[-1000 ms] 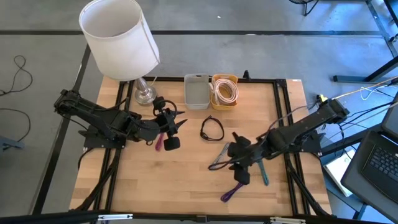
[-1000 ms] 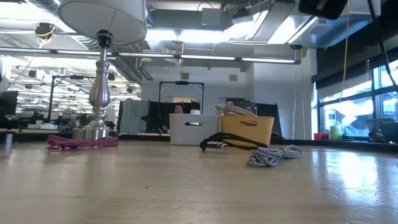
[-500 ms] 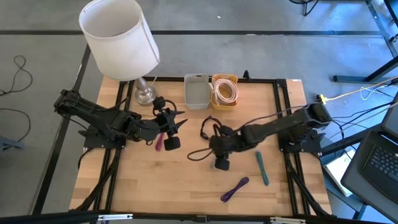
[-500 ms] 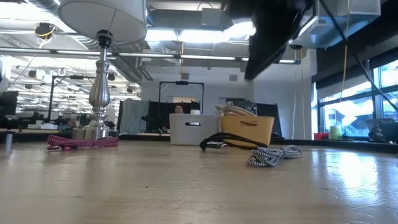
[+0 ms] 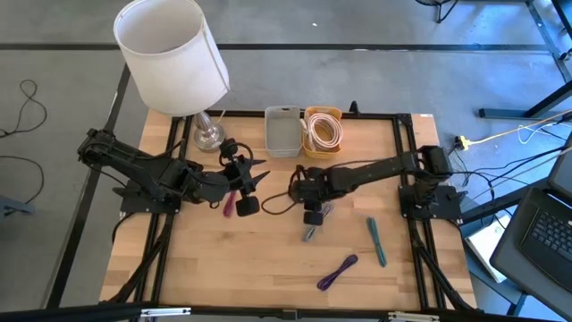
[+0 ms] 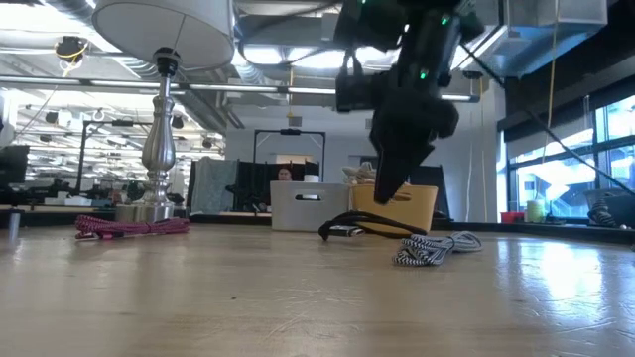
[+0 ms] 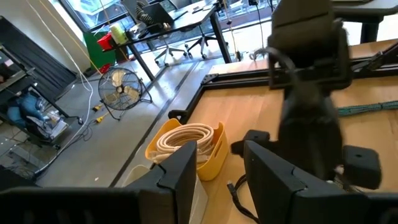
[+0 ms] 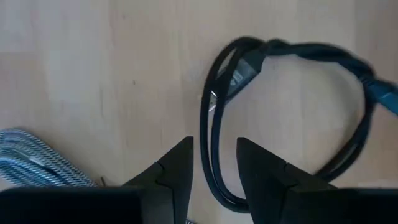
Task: Pick & Place USB Port
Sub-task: Put the black HDMI cable into the yellow bin
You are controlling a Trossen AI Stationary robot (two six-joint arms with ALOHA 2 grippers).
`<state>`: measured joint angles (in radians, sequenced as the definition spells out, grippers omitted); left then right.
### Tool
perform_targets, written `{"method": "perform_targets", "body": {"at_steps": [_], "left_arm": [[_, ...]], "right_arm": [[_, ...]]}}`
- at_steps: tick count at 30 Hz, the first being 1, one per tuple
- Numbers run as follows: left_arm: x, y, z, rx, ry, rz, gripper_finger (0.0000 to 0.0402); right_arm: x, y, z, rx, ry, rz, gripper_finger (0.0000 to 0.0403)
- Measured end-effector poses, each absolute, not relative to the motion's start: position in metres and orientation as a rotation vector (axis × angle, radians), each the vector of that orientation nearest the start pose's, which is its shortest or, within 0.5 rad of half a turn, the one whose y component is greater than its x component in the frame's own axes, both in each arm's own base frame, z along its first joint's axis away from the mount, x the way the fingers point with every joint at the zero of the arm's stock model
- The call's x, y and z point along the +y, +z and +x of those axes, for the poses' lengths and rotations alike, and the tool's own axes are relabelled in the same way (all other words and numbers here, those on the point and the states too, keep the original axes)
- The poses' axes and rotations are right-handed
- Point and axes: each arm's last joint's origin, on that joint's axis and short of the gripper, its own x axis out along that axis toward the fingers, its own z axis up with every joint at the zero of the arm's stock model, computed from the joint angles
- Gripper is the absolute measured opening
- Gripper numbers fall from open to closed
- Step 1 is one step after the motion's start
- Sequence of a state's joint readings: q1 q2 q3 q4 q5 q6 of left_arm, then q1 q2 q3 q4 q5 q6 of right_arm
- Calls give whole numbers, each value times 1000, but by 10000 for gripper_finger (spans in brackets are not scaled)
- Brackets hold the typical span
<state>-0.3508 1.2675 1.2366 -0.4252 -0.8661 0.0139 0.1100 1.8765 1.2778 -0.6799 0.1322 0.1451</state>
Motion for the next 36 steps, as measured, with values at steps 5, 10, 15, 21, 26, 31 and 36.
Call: {"method": "perform_targets", "body": {"at_steps": [5,10,15,21,26,31,36], "left_arm": [[-71,370,257,382,504,277,127],[-71,370,257,382,504,277,127],[-71,370,257,383,504,278,127],[-71,370,257,383,504,278,127],[-70,370,257,384,504,278,127],[-70,370,257,384,504,279,127],[-70,369,257,385,507,281,127]], "right_arm": [[23,164,366,1296,-85,29,125],[18,156,369,1305,-63,50,125],[18,150,371,1309,-59,56,124],[18,148,371,1316,-59,60,75],[18,149,370,1325,-89,83,15],[21,173,349,1402,-177,147,11],[40,234,315,1326,-296,154,11]]}}
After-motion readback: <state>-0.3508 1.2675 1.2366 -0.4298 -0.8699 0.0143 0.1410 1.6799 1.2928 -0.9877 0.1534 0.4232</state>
